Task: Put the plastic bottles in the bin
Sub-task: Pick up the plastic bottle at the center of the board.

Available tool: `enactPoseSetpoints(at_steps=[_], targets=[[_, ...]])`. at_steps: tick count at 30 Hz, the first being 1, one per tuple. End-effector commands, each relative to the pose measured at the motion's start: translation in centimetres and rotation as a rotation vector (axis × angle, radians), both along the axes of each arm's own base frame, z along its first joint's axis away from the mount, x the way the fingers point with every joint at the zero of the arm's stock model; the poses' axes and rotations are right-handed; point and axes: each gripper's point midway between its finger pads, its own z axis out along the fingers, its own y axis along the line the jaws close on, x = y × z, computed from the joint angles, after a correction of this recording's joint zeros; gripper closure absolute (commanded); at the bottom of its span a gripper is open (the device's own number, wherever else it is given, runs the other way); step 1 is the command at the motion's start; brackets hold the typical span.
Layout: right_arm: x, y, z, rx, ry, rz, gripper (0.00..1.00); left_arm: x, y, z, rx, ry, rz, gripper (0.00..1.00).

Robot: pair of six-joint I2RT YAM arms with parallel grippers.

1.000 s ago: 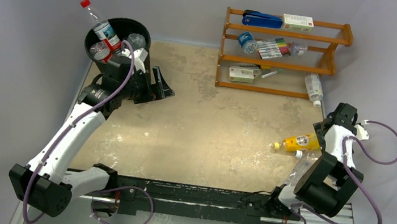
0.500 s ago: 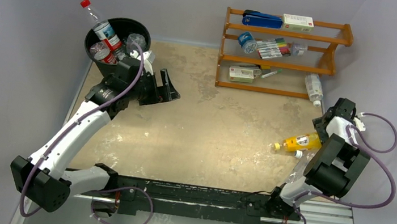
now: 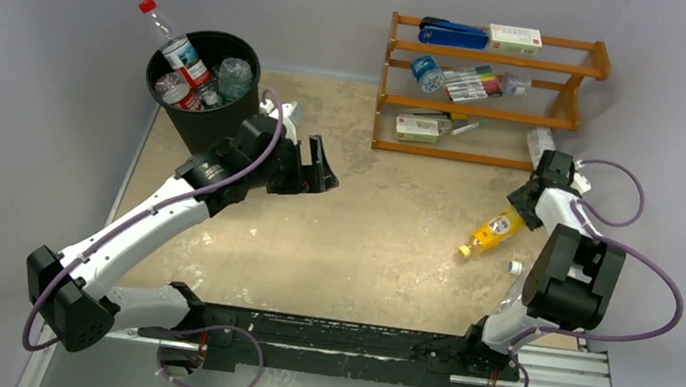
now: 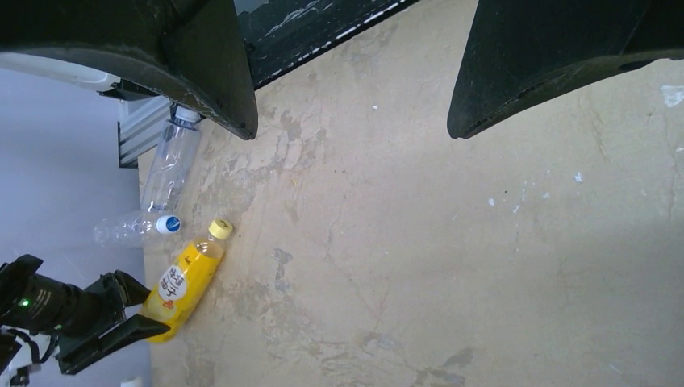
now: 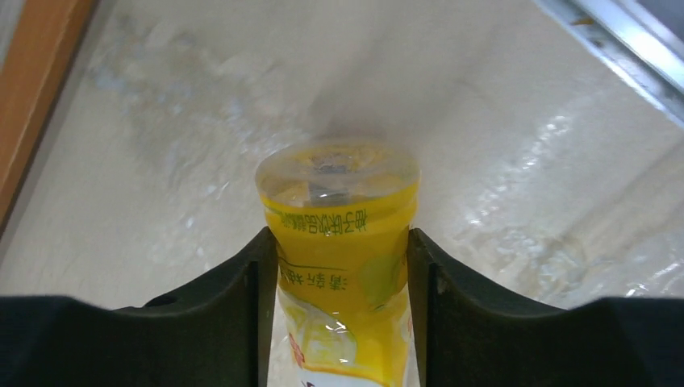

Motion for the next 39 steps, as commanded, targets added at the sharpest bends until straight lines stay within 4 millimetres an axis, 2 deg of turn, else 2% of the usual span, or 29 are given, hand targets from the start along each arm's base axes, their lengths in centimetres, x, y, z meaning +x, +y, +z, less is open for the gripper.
enactPoseSetpoints(at_steps=[1, 6, 11, 13, 20, 29, 34, 39], targets=[[2.1, 2.7, 2.2, -0.024, -0.078, 0.157, 0.53, 1.0, -1.7, 2.4, -0.058, -0.077, 0.029, 0.12], [2.9, 6.0, 3.8, -0.015, -0.135, 0.296, 0.64, 0.9, -2.9, 1.9, -0.069, -0.075, 0.029, 0.12], [3.9, 10.8, 7.1, 0.037, -0.258, 0.478, 0.67, 0.7, -5.1, 1.4, -0.09, -0.075, -0.006, 0.12], [3.4, 13.0, 7.4, 0.084, -0.284, 0.551, 0.68, 0.6, -6.3, 1.5, -0.109, -0.08, -0.031, 0.12], [2.5, 19.8, 11.6, 0.235, -0.426, 0.779, 0.68, -0.2, -10.0, 2.1, -0.18, -0.109, -0.113, 0.11], [-0.7, 28.4, 16.8, 0.488, -0.583, 1.025, 0.66, -0.8, -12.3, 3.7, -0.244, -0.163, -0.147, 0.11], [-2.2, 31.5, 18.7, 0.589, -0.635, 1.1, 0.66, -1.2, -13.2, 4.4, -0.276, -0.176, -0.161, 0.11], [-3.2, 33.8, 20.5, 0.657, -0.685, 1.146, 0.66, -1.7, -14.1, 4.4, -0.302, -0.171, -0.176, 0.11]])
